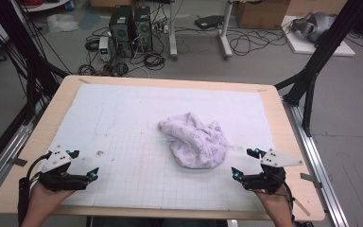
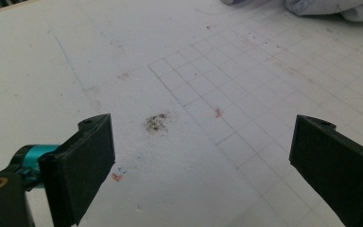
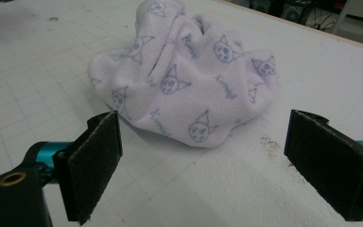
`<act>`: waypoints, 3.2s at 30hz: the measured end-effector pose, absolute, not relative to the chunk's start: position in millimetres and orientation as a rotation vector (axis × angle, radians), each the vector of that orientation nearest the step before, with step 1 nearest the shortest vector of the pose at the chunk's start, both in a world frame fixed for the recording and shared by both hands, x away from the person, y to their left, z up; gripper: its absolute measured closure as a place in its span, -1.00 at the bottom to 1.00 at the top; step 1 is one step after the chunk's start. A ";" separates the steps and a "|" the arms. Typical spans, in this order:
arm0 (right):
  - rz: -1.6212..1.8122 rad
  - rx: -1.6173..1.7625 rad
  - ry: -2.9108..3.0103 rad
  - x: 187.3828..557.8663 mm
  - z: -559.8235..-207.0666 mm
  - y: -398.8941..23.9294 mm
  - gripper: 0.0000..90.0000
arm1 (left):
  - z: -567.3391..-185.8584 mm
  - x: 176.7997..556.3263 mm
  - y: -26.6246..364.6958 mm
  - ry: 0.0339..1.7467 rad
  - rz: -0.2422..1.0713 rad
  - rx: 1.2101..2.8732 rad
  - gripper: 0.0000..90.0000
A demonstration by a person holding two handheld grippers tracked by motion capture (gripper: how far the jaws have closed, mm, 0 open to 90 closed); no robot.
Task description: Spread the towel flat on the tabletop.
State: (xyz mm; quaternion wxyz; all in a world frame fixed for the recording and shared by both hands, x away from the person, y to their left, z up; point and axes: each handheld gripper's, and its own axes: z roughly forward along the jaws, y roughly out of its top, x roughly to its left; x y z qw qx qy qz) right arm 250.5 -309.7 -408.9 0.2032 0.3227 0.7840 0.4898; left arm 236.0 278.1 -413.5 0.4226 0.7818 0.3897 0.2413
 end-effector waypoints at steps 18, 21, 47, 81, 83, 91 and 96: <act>1.450 0.836 2.211 292.6 -382.0 -284.4 -0.75 | -410.5 234.2 278.9 0.981 0.615 1.929 -0.82; 1.443 0.830 2.227 301.4 -378.3 -277.3 -0.75 | -411.0 233.7 280.7 0.989 0.618 1.924 -0.82; 1.370 0.848 2.563 357.4 -413.3 -214.7 0.51 | -410.7 239.5 280.5 0.979 0.596 1.924 -0.81; 1.540 0.584 2.582 306.1 -372.2 -163.7 -0.03 | -388.0 249.4 239.1 0.802 0.503 1.921 -0.54; 1.489 0.582 2.610 307.2 -380.9 -162.0 -0.03 | -387.5 254.5 230.5 0.769 0.482 1.934 -0.48; 1.308 0.599 2.733 310.5 -416.7 -149.9 0.05 | -398.6 281.7 190.2 0.672 0.369 2.032 -0.16; 1.292 0.672 2.812 314.2 -438.0 -151.6 0.36 | -414.8 296.6 169.5 0.641 0.286 2.102 0.15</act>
